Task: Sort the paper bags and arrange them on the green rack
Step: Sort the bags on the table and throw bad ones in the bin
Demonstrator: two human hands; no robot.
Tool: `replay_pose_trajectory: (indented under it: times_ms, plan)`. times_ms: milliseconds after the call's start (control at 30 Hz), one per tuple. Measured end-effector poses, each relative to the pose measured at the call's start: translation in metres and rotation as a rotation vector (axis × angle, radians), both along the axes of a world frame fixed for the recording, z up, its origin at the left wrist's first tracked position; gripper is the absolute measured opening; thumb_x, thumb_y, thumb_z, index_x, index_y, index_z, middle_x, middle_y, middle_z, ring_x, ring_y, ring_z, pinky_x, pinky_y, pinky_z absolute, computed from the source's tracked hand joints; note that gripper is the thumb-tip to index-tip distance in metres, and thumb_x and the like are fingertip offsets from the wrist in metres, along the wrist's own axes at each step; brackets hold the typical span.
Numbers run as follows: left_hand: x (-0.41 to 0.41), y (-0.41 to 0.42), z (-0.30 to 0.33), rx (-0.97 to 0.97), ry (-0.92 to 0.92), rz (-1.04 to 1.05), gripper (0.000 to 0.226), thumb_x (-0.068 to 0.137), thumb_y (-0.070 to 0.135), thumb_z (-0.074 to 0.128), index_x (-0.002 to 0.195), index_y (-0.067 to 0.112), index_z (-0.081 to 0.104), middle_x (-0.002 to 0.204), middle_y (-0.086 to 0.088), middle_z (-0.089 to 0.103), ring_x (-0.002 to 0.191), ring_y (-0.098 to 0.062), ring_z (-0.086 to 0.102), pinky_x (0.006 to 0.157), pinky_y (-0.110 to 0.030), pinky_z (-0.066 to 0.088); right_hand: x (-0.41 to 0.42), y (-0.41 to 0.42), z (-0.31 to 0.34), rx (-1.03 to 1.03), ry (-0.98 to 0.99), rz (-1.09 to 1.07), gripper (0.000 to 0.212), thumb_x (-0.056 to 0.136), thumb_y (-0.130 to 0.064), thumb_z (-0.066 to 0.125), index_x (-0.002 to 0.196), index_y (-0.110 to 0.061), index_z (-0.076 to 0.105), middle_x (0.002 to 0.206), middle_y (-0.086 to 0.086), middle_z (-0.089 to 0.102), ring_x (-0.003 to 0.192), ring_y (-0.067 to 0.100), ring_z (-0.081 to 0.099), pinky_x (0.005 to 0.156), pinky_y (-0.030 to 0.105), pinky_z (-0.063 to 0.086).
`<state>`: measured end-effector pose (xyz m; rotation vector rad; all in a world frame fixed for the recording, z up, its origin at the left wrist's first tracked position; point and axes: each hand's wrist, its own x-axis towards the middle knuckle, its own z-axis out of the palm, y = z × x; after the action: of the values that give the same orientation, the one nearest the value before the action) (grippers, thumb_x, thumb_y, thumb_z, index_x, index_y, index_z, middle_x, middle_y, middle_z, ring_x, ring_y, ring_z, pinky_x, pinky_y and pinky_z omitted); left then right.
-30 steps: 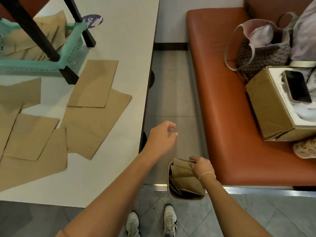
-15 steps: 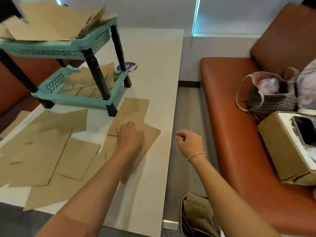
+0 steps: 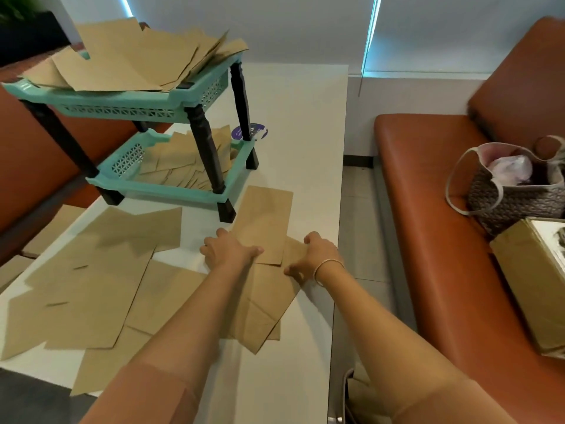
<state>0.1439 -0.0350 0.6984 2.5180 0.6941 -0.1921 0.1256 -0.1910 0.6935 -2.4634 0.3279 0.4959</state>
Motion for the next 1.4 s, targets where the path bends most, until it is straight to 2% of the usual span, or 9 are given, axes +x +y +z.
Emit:
replay_pose_trajectory:
  times_ms: [233, 367, 467, 633, 800, 967, 1100, 1267, 1400]
  plan:
    - [-0.005, 0.0, 0.0, -0.082, -0.156, 0.035, 0.071, 0.071, 0.026, 0.081, 0.129, 0.01, 0.043, 0.127, -0.016, 0.043, 0.117, -0.032, 0.044, 0.094, -0.039, 0.04, -0.004, -0.004, 0.004, 0.051, -0.059, 0.086, 0.018, 0.087, -0.028, 0.057, 0.098, -0.013, 0.057, 0.097, 0.005, 0.058, 0.085, 0.021, 0.051, 0.074, 0.028, 0.043]
    - [-0.008, 0.005, 0.002, -0.12, -0.259, 0.023, 0.044, 0.08, 0.01, 0.07, 0.121, 0.01, 0.053, 0.115, -0.013, 0.058, 0.106, -0.028, 0.053, 0.078, -0.032, 0.04, -0.008, -0.013, 0.015, 0.293, -0.011, 0.016, 0.015, 0.09, -0.022, 0.056, 0.079, -0.014, 0.052, 0.08, 0.005, 0.057, 0.059, 0.015, 0.055, 0.052, 0.024, 0.046]
    - [-0.013, 0.01, 0.006, -0.159, -0.331, 0.059, 0.038, 0.082, 0.005, 0.067, 0.118, 0.007, 0.054, 0.113, -0.014, 0.061, 0.104, -0.029, 0.056, 0.074, -0.031, 0.041, -0.014, -0.019, 0.019, 0.355, 0.018, -0.02, 0.013, 0.091, -0.02, 0.056, 0.081, -0.012, 0.053, 0.076, 0.003, 0.058, 0.051, 0.012, 0.056, 0.041, 0.016, 0.041]
    - [-0.022, 0.016, 0.019, -0.148, -0.397, 0.099, 0.023, 0.085, 0.003, 0.055, 0.107, 0.006, 0.059, 0.102, -0.012, 0.061, 0.089, -0.026, 0.054, 0.071, -0.034, 0.044, -0.025, -0.041, 0.03, 0.384, 0.031, -0.01, 0.012, 0.091, -0.018, 0.055, 0.082, -0.011, 0.052, 0.07, 0.003, 0.056, 0.052, 0.013, 0.057, 0.049, 0.022, 0.043]
    - [-0.032, 0.007, 0.049, -0.308, -0.543, 0.041, 0.006, 0.084, 0.011, 0.057, 0.081, 0.015, 0.056, 0.074, 0.0, 0.051, 0.068, -0.015, 0.046, 0.053, -0.021, 0.035, -0.034, -0.074, 0.055, 0.424, -0.026, -0.088, 0.005, 0.092, -0.017, 0.055, 0.089, -0.013, 0.056, 0.067, 0.003, 0.059, 0.053, 0.014, 0.057, 0.046, 0.021, 0.042]
    - [-0.041, -0.034, 0.082, -0.574, -0.726, 0.011, 0.016, 0.087, 0.024, 0.058, 0.074, 0.024, 0.049, 0.079, 0.0, 0.053, 0.071, -0.012, 0.049, 0.068, -0.028, 0.047, -0.051, -0.125, 0.077, 0.405, -0.314, -0.301, 0.014, 0.086, -0.017, 0.06, 0.073, -0.021, 0.06, 0.07, 0.005, 0.063, 0.051, 0.015, 0.059, 0.05, 0.026, 0.045]
    - [-0.046, -0.08, 0.093, -0.68, -0.735, -0.048, 0.019, 0.087, 0.023, 0.056, 0.073, 0.029, 0.045, 0.078, 0.004, 0.051, 0.07, -0.01, 0.046, 0.067, -0.029, 0.045, -0.079, -0.177, 0.074, 0.113, -0.574, -0.512, 0.011, 0.081, -0.017, 0.061, 0.085, -0.022, 0.069, 0.077, 0.002, 0.065, 0.075, 0.021, 0.062, 0.076, 0.029, 0.047]
    - [-0.07, -0.146, 0.076, -0.562, -0.55, -0.339, 0.013, 0.087, 0.013, 0.052, 0.083, 0.025, 0.054, 0.074, 0.009, 0.053, 0.065, -0.005, 0.047, 0.055, -0.01, 0.037, -0.112, -0.215, 0.014, -0.173, -0.323, -0.476, 0.023, 0.078, -0.012, 0.055, 0.092, -0.022, 0.069, 0.098, 0.01, 0.07, 0.099, 0.033, 0.059, 0.082, 0.031, 0.045]
    - [-0.094, -0.185, 0.043, -0.477, -0.423, -0.545, 0.022, 0.089, 0.012, 0.053, 0.109, 0.012, 0.059, 0.1, -0.001, 0.06, 0.085, -0.008, 0.049, 0.049, -0.001, 0.034, -0.146, -0.222, -0.043, -0.186, -0.09, -0.478, 0.03, 0.081, -0.008, 0.049, 0.097, -0.025, 0.068, 0.108, 0.012, 0.065, 0.1, 0.034, 0.058, 0.078, 0.031, 0.044]
